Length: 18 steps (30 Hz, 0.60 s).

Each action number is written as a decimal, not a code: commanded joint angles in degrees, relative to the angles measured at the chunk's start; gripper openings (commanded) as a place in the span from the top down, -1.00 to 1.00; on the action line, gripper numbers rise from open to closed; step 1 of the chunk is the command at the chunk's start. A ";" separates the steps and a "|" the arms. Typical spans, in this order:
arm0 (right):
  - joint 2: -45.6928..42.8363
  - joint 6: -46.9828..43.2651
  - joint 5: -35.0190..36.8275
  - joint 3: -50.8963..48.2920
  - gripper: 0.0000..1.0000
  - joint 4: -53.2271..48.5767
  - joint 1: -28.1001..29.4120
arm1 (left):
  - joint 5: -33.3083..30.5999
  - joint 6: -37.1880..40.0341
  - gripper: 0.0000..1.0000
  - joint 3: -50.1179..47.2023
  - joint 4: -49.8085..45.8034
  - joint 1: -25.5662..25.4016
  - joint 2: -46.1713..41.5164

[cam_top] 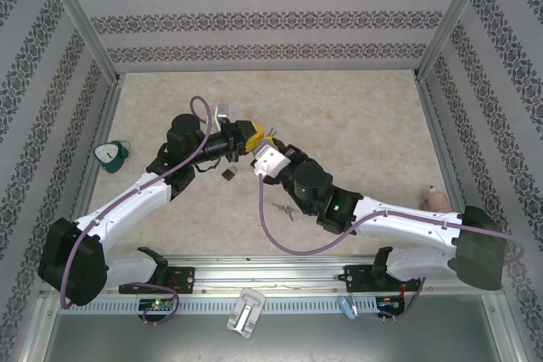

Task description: Unlock with the key

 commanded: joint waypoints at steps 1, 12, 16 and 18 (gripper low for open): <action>0.13 -2.35 1.40 -0.49 1.00 1.41 0.58 | 0.37 1.06 0.73 0.66 1.54 -0.01 -1.00; -0.82 -0.03 1.03 -1.47 0.76 0.07 0.40 | -1.43 5.35 1.00 0.84 -4.00 1.58 -2.93; -2.98 6.11 0.56 -1.16 0.55 -4.43 -0.41 | -4.04 15.10 1.00 4.91 -15.80 2.49 -4.50; -4.50 9.79 -0.39 -1.54 0.48 -6.50 -1.27 | -7.03 22.02 1.00 8.05 -24.11 2.68 -5.15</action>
